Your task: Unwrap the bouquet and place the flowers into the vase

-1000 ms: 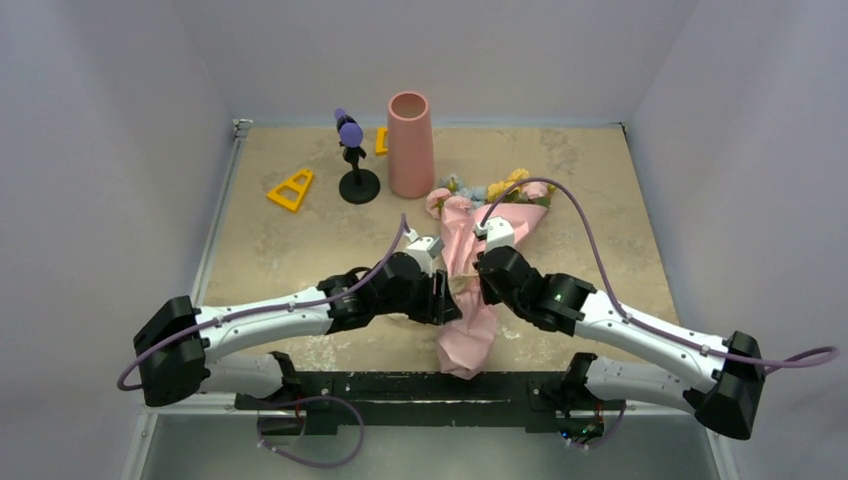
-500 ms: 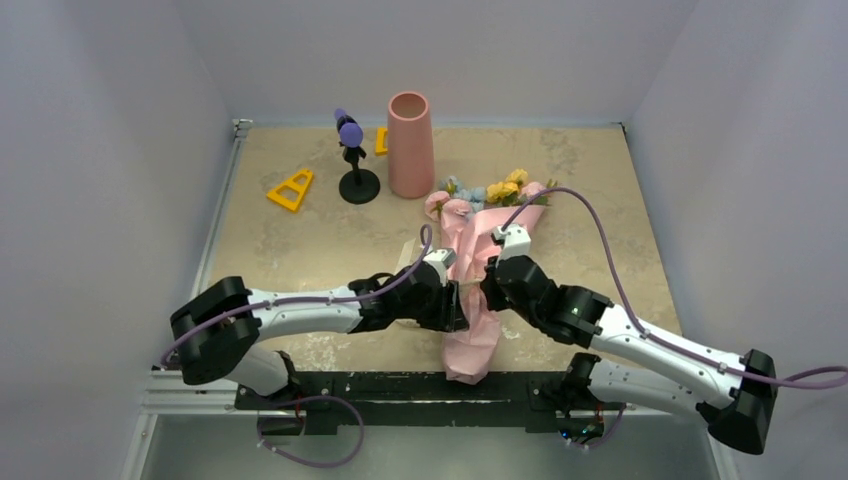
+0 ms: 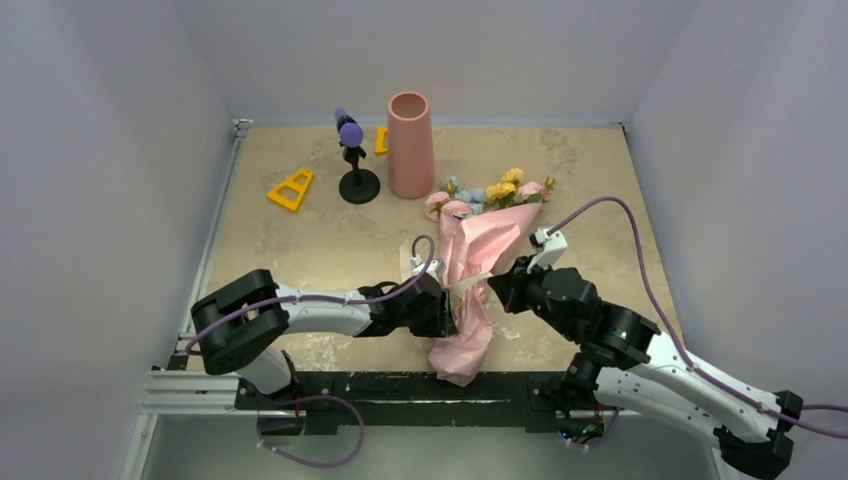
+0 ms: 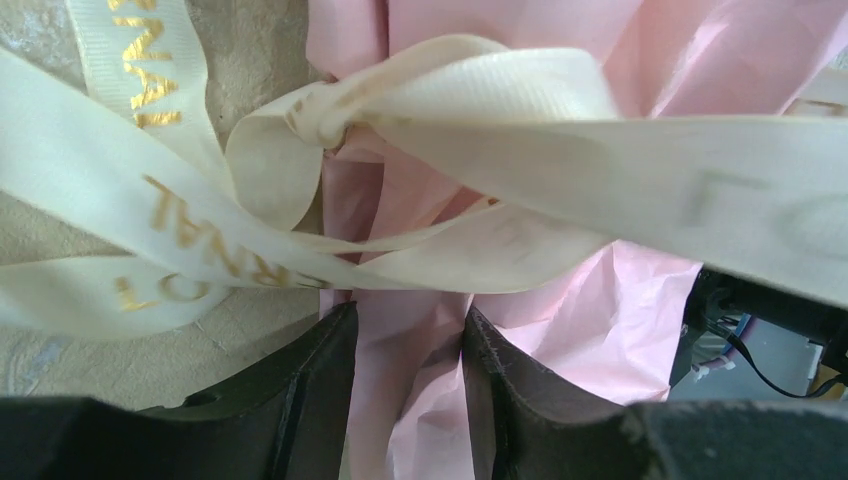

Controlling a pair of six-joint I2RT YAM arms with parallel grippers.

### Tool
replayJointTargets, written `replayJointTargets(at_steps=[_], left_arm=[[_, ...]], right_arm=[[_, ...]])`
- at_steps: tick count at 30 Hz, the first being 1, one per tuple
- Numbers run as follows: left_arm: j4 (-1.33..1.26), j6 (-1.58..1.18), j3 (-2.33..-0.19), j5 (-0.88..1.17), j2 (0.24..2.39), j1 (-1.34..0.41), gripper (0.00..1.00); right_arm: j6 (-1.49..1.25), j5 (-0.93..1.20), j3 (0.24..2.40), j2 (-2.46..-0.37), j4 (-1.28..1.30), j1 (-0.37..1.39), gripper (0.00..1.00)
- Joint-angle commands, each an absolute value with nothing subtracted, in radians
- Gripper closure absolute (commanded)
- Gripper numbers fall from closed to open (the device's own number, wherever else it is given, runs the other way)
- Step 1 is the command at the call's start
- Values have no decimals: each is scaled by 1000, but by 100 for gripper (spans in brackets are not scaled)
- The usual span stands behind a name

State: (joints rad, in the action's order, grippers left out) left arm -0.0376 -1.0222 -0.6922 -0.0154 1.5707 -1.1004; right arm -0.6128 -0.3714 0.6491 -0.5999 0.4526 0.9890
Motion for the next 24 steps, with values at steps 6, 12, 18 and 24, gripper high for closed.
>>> replayJointTargets(at_steps=[6,12,18,24], left_arm=[[-2,-1029,-661,-82,1555,-1100,53],[-2,-1020,-655,-78,1541,-1100,53],[-15,-955,-654,-33,1440,-1100,48],[64,-903,-667,-39,1281,-1098,43]], right_arm=[[-570,-400,841,-548,482,991,100],[-537,-416,910,-541,514,991,100],[-534,-438,904,-560,534,991,100],[-544,-481,878,-524,512,991,100]])
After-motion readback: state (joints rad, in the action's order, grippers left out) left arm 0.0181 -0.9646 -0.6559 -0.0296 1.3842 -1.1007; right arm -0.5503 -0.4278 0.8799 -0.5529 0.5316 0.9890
